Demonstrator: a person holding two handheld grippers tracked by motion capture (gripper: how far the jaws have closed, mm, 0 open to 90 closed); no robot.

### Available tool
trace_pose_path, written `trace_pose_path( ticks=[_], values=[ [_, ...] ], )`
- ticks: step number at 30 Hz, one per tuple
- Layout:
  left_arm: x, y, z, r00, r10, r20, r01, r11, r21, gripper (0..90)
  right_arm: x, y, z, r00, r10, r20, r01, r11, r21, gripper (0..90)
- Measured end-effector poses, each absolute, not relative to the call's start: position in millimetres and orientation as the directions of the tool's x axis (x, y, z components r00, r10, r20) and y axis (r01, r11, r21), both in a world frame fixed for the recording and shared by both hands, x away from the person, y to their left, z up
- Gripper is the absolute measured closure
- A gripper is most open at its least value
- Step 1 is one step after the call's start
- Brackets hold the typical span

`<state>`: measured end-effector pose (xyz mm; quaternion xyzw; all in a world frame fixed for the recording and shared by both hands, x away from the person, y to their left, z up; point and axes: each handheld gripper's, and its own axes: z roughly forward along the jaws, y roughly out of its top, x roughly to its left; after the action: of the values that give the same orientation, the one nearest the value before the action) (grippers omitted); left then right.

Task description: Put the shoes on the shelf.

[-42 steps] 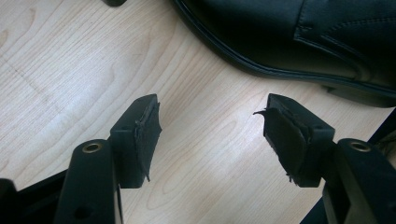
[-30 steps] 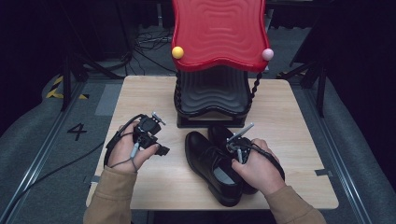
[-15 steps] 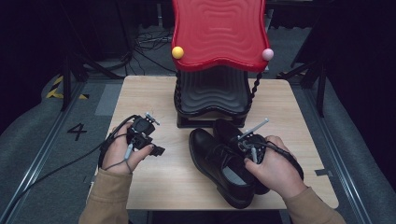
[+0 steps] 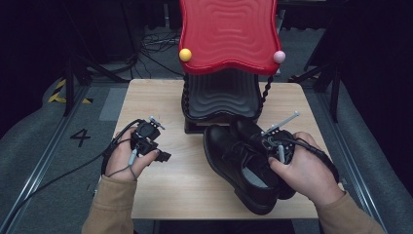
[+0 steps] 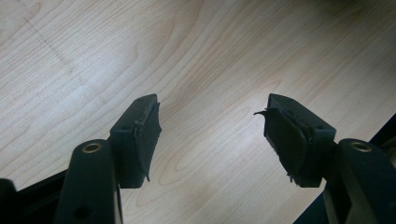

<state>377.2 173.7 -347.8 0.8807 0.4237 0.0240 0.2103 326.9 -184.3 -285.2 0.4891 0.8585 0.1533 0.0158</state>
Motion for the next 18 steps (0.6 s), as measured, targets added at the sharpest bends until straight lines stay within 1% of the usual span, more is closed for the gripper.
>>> trace_pose_path(
  ticks=[18],
  values=[
    [370.6,184.7,-348.7,0.616,0.774,-0.143,0.754,-0.528,0.390,36.7,333.1,-183.0,-233.3,-0.550,0.828,0.109,0.810,0.498,0.309,81.8]
  ],
)
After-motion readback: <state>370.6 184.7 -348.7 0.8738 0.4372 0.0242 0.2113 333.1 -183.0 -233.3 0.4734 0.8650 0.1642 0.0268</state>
